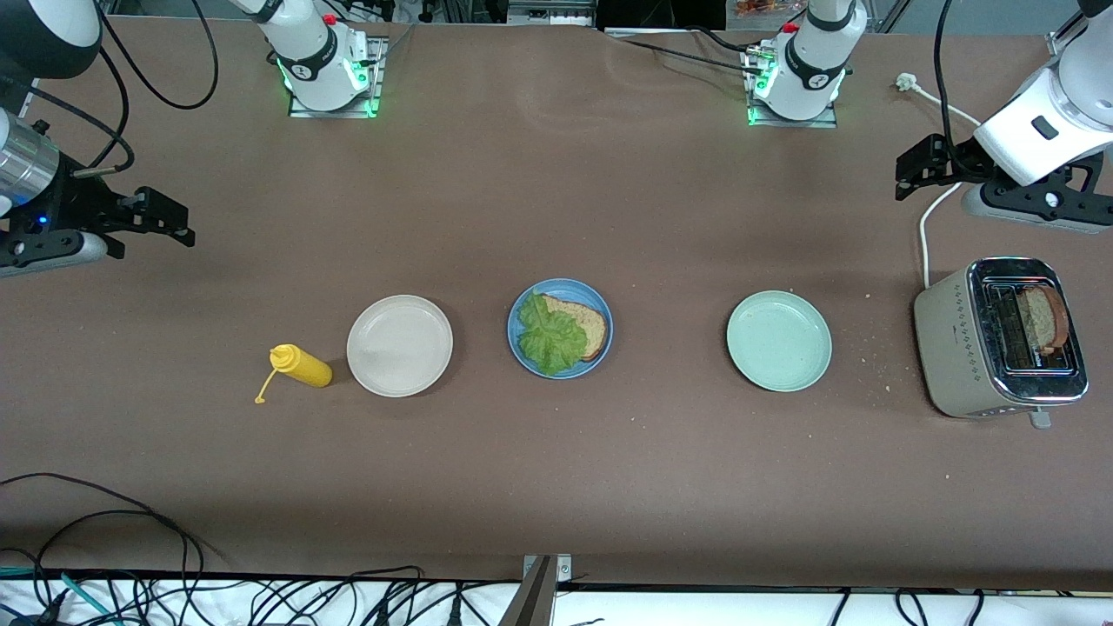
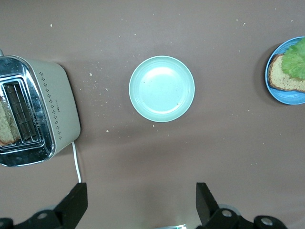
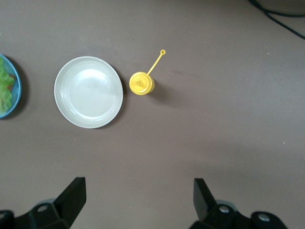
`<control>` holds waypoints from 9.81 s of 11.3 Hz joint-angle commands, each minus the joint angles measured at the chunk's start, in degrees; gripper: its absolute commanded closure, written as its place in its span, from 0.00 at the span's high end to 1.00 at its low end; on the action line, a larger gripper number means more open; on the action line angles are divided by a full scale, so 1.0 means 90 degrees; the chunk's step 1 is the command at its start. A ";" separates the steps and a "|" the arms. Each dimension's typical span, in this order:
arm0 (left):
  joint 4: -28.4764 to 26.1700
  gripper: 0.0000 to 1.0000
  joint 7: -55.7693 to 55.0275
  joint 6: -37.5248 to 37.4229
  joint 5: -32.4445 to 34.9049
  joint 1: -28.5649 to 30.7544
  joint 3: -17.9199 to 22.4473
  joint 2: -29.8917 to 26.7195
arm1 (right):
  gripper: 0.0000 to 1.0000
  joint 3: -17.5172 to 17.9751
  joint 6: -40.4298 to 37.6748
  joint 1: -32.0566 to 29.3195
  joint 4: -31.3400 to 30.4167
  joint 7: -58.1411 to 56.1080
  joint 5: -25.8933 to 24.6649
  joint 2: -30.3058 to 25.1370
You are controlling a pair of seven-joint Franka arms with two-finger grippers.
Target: Make sandwich in blue plate with both arms
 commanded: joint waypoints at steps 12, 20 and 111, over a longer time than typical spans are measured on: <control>0.0141 1.00 0.0088 -0.0367 -0.0109 0.0021 -0.0065 -0.0016 | 1.00 0.0004 0.0650 -0.1995 0.0531 -0.8021 0.4196 0.3478; 0.0121 1.00 0.0205 -0.0523 -0.0128 -0.0038 -0.0075 0.0032 | 1.00 0.0345 -0.0229 -0.2309 0.0748 -1.1715 0.7849 0.5053; -0.0006 1.00 -0.0547 -0.0426 -0.0334 0.0461 -0.0358 -0.0144 | 0.00 -0.2320 -0.1078 0.6470 0.3160 -0.1738 -0.1670 0.5689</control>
